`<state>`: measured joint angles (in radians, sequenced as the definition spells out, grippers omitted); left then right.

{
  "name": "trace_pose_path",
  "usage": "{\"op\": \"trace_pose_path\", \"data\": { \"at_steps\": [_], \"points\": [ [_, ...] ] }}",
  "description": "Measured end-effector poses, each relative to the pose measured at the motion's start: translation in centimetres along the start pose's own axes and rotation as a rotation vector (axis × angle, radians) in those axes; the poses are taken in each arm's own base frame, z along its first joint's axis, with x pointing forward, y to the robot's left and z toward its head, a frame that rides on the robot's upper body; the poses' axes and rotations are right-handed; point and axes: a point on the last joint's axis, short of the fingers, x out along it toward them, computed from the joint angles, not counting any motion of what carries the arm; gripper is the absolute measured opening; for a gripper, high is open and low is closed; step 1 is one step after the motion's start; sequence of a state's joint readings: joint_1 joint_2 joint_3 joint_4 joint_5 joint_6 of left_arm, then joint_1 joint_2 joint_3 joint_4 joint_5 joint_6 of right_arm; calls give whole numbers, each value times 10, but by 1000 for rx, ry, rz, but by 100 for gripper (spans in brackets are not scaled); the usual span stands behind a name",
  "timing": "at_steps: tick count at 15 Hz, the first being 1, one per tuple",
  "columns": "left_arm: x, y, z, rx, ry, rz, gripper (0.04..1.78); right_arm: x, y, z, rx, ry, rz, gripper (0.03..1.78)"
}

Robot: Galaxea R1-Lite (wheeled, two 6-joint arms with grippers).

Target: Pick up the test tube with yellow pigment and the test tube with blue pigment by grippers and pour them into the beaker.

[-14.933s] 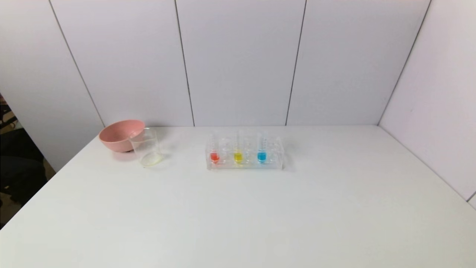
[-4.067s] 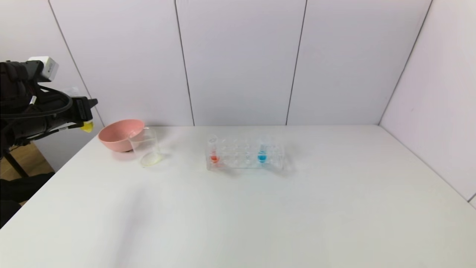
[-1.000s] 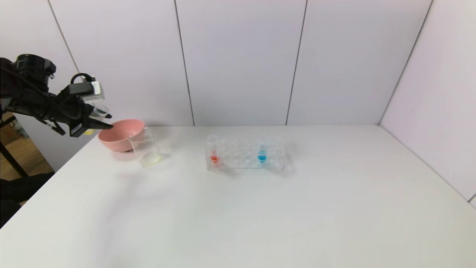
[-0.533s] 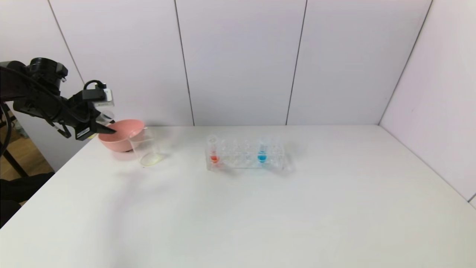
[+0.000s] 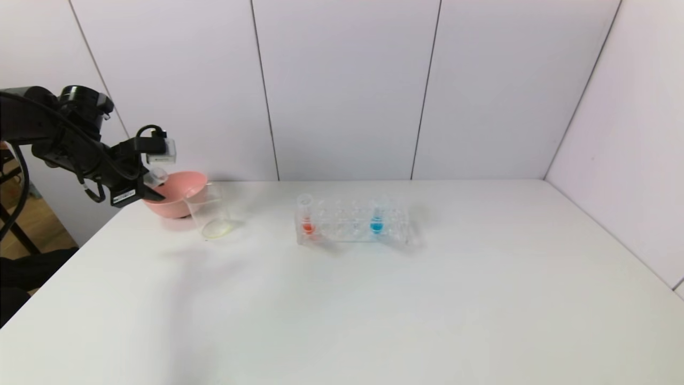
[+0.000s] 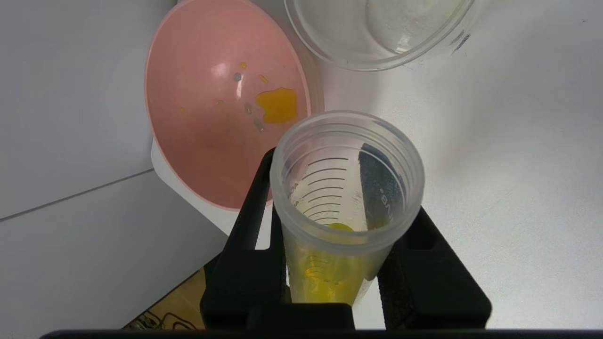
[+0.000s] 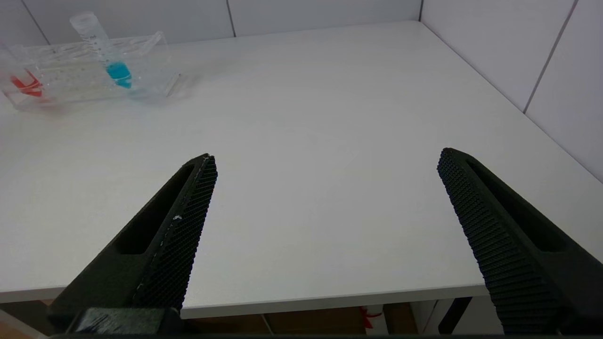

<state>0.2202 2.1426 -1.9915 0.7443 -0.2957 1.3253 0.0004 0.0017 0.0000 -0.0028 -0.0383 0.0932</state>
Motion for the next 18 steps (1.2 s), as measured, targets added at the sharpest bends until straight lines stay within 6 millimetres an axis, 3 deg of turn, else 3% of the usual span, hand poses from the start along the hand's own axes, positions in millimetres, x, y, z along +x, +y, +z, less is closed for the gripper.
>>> {"op": "trace_pose_path", "data": {
  "at_steps": [18],
  "points": [
    [6, -6, 21, -3, 94, 18, 54, 0, 0, 0, 0, 0, 1, 171]
  ]
}}
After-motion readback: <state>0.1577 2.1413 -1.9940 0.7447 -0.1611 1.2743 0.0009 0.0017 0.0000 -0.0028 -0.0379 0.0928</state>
